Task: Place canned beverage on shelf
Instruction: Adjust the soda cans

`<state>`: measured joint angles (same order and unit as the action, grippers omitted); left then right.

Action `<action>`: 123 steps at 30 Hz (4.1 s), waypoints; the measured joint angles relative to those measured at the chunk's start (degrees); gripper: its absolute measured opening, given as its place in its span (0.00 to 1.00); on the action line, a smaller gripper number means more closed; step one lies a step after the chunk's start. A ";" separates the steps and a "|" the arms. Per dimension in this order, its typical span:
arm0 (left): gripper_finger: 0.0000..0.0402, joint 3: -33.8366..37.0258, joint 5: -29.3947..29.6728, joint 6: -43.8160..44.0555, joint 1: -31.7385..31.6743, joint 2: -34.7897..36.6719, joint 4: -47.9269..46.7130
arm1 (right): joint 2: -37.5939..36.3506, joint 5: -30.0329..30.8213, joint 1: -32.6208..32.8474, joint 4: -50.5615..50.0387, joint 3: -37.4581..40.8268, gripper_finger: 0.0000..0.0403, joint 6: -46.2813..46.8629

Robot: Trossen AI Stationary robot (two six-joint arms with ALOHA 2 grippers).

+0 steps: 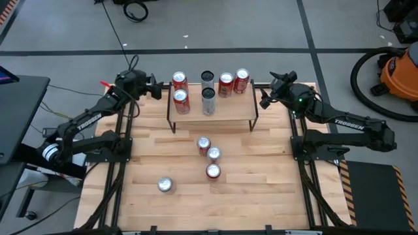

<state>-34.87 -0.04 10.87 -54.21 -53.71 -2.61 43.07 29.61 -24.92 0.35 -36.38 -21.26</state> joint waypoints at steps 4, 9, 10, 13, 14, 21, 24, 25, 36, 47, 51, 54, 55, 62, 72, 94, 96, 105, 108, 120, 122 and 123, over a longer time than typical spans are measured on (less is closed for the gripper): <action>0.96 -1.36 -2.83 1.05 -0.94 -4.15 1.01 | 0.00 -1.40 0.02 -0.19 0.00 0.86 -0.69; 0.96 -4.82 -2.90 0.68 -0.97 -9.92 1.59 | 0.00 -2.69 0.02 -0.39 0.00 0.86 -0.84; 0.96 -5.48 -2.90 0.65 -0.97 -10.96 1.78 | 0.00 -2.70 0.02 -0.39 0.00 0.86 -0.84; 0.96 -7.47 -2.97 0.55 -0.95 -13.42 2.07 | 0.00 -2.71 0.02 -0.43 0.00 0.86 -0.84; 0.96 -7.94 -3.51 0.55 -0.85 -14.01 2.04 | 0.00 -2.71 0.02 -0.43 0.00 0.86 -0.84; 0.96 -8.68 -4.43 0.98 0.49 -15.35 0.59 | 0.02 -2.76 0.02 -1.16 0.00 0.86 -0.82; 0.96 -8.68 -4.39 0.83 1.52 -15.31 -0.45 | 0.02 -2.78 0.02 -1.38 0.00 0.86 -0.61; 0.96 -8.68 -4.41 0.62 2.00 -15.30 -0.65 | 0.02 -2.79 0.02 -1.39 0.00 0.86 -0.51; 0.96 -8.68 -1.94 0.20 6.81 -15.26 -0.13 | 0.02 -4.20 0.02 -0.96 0.00 0.86 0.10; 0.96 -8.68 0.77 1.18 8.82 -15.35 1.92 | 0.04 -5.12 0.04 -0.39 0.00 0.86 0.51; 0.96 -8.68 4.28 -2.17 9.82 -15.06 1.13 | 0.04 -5.73 0.04 -0.40 0.00 0.86 0.55; 0.96 -8.68 4.87 -3.06 8.68 -13.84 0.14 | 0.04 -5.73 0.04 -0.43 0.00 0.86 0.57; 0.96 -8.68 5.04 -3.85 8.46 -13.09 -0.37 | 0.04 -5.74 0.04 -0.47 0.00 0.86 0.57; 0.96 -8.68 8.84 -10.51 11.58 -7.12 -4.53 | 0.04 -5.75 0.04 -0.96 0.02 0.86 0.55; 0.96 -8.66 33.62 -16.69 27.39 -6.67 -7.68 | 0.04 -6.75 0.04 -0.89 0.02 0.86 0.55; 0.96 -8.68 42.15 -24.48 34.30 -12.86 -4.32 | 0.04 -7.24 1.35 -0.10 0.02 0.86 0.69; 0.96 -8.68 42.38 -25.09 34.77 -13.16 -3.10 | 0.04 -7.21 1.35 -0.10 0.02 0.86 0.66; 0.96 -8.68 41.08 -27.53 35.16 -13.56 -0.01 | 0.04 -7.19 1.35 -0.15 0.02 0.86 0.55; 0.96 -8.68 40.96 -29.91 35.16 -13.56 1.64 | 0.04 -7.19 1.35 -0.13 0.02 0.86 0.55; 0.96 -8.68 35.99 -31.71 34.07 -13.80 3.90 | 0.04 -7.21 1.35 -0.10 0.02 0.86 0.55; 0.96 -8.66 35.71 -32.42 34.07 -13.97 4.28 | 0.04 -7.21 1.35 -0.10 0.02 0.86 0.55; 0.96 -8.66 35.57 -33.02 34.07 -13.97 4.80 | 0.04 -7.21 1.35 -0.09 0.02 0.86 0.55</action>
<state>-43.53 35.53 -22.14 -20.14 -67.68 2.19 43.11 22.39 -23.57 0.27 -36.36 -20.71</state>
